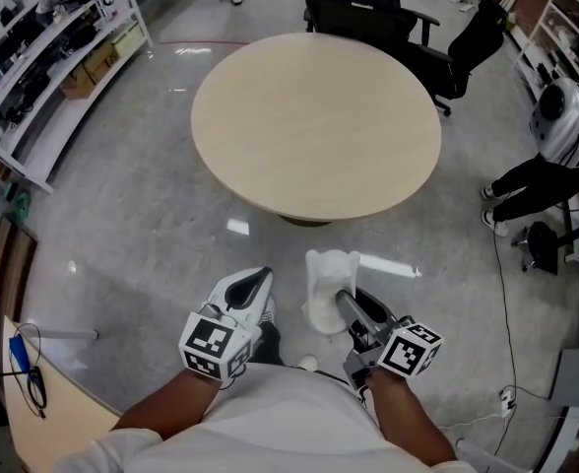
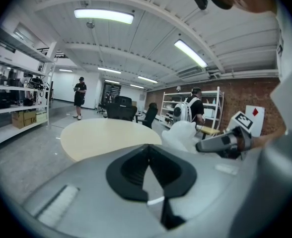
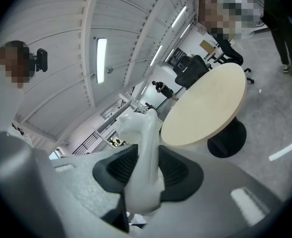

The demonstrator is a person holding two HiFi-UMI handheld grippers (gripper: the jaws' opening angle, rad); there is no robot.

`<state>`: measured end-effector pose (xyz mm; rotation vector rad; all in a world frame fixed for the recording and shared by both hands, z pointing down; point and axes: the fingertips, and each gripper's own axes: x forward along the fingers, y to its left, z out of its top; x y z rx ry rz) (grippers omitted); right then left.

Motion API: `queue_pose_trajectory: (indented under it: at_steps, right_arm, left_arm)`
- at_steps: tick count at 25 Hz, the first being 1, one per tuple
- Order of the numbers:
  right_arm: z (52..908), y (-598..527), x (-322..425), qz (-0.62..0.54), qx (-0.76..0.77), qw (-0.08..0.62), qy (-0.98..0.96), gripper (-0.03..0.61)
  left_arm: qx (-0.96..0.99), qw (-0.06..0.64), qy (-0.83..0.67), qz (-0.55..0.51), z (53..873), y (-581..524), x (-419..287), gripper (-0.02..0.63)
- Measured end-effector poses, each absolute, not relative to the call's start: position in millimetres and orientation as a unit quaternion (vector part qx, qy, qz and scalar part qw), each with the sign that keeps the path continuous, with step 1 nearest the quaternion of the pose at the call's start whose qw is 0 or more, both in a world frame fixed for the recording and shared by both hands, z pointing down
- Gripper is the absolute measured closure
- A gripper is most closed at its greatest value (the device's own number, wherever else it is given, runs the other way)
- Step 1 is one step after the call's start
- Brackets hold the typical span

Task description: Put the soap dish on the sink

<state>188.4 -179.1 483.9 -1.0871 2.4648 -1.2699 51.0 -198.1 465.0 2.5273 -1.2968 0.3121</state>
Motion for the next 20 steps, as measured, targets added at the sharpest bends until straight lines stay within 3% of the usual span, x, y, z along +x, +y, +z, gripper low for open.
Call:
queue_pose_trajectory:
  at_steps: [20]
  right_arm:
    - [466, -298, 110, -0.396, -0.406, 0.063, 0.821, 0.445]
  left_arm:
    - [0.900, 0.139, -0.406, 0.073, 457, -320, -17, 0.606]
